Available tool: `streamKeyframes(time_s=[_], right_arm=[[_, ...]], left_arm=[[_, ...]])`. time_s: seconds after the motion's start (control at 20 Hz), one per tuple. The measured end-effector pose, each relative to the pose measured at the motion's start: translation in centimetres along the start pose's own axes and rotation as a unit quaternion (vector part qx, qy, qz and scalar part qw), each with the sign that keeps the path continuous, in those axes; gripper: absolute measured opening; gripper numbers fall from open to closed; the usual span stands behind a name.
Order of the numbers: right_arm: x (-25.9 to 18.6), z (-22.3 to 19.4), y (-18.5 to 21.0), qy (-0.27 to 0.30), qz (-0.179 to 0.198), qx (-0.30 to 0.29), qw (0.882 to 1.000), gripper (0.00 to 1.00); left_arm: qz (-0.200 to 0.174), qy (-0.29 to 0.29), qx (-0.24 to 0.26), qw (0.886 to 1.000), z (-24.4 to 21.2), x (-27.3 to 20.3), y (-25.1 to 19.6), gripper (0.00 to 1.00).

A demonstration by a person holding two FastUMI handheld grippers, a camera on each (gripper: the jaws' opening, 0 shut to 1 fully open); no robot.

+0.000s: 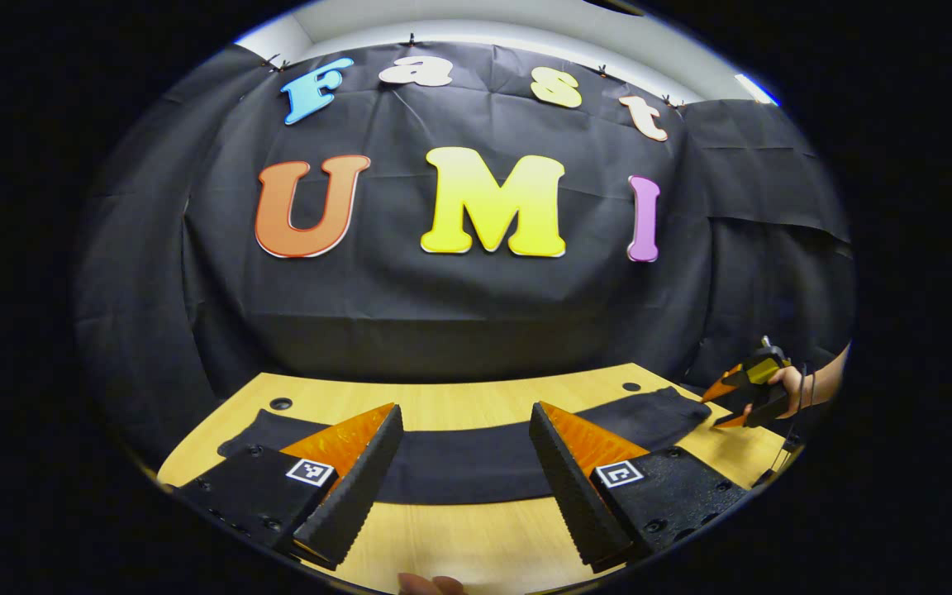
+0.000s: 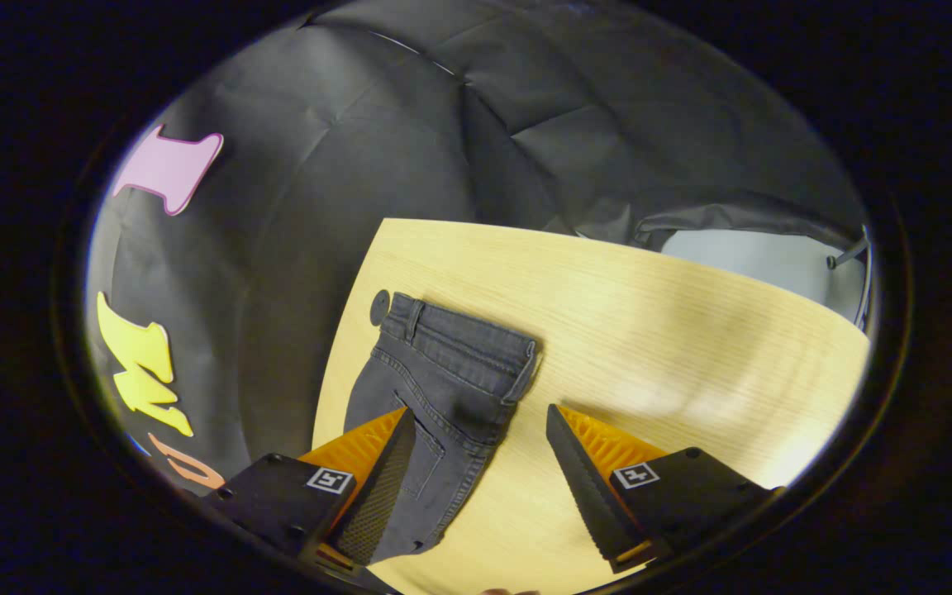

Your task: Grasp the waist and the cuffs of the jeans and fold them to make the two legs overlap; first hold the waist and fold one-third of the jeans toward the cuffs, then hold the cuffs and fold the remaining one-third in the same direction to finish folding.

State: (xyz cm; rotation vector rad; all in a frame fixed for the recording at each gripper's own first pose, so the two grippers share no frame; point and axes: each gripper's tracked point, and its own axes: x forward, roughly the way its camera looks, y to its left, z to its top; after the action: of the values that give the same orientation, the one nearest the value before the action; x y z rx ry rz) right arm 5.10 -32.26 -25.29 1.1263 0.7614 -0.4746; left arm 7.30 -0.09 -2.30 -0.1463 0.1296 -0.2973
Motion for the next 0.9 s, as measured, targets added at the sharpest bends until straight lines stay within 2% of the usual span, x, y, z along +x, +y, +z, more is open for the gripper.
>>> streamKeyframes(time_s=[0.2, 0.25, 0.3, 0.35, 0.45, 0.5, 0.55, 0.6, 0.65, 0.8, 0.9], right_arm=[[1.6, -0.7, 0.7, 0.005, 0.004, 0.017, 1.000, 0.98], [2.1, -0.7, 1.1, 0.003, 0.010, 0.022, 1.000, 0.93], [2.3, -0.7, 1.4, 0.002, 0.016, 0.027, 0.999, 0.92], [2.7, -0.9, 1.5, 0.003, 0.016, 0.030, 0.999, 0.96], [3.5, -1.2, 0.9, 0.009, 0.001, 0.029, 1.000, 0.76], [3.8, -1.0, 0.3, 0.005, -0.012, 0.030, 0.999, 0.57], [4.1, -0.8, 0.4, 0.005, -0.005, 0.040, 0.999, 0.37], [4.1, -1.0, 0.0, 0.003, -0.005, 0.049, 0.999, 0.38], [3.8, -0.9, 0.2, -0.001, 0.000, 0.060, 0.998, 0.23], [4.0, -0.9, 0.4, -0.009, 0.003, 0.060, 0.998, 0.05], [4.0, -1.0, 0.5, -0.013, -0.006, 0.039, 0.999, 0.01]], left_arm=[[-0.004, 0.013, -0.005, 1.000, -0.2, -1.0, -0.1, 0.99], [0.000, 0.014, -0.004, 1.000, 0.0, -1.1, 0.2, 0.99], [0.004, 0.016, -0.006, 1.000, 0.1, -1.3, 0.6, 0.99], [0.009, 0.017, -0.008, 1.000, 0.3, -1.4, 1.0, 0.99], [0.021, 0.017, -0.011, 1.000, 0.6, -1.7, 2.0, 0.99], [0.027, 0.018, -0.010, 0.999, 0.6, -1.8, 2.4, 0.99], [0.031, 0.021, -0.008, 0.999, 0.5, -1.8, 2.7, 0.99], [0.034, 0.024, -0.007, 0.999, 0.5, -2.0, 2.8, 0.99], [0.035, 0.026, -0.006, 0.999, 0.6, -2.1, 3.0, 0.99], [0.033, 0.026, -0.006, 0.999, 1.0, -2.2, 2.8, 0.99], [0.029, 0.025, -0.009, 0.999, 1.0, -2.2, 2.6, 0.99]])
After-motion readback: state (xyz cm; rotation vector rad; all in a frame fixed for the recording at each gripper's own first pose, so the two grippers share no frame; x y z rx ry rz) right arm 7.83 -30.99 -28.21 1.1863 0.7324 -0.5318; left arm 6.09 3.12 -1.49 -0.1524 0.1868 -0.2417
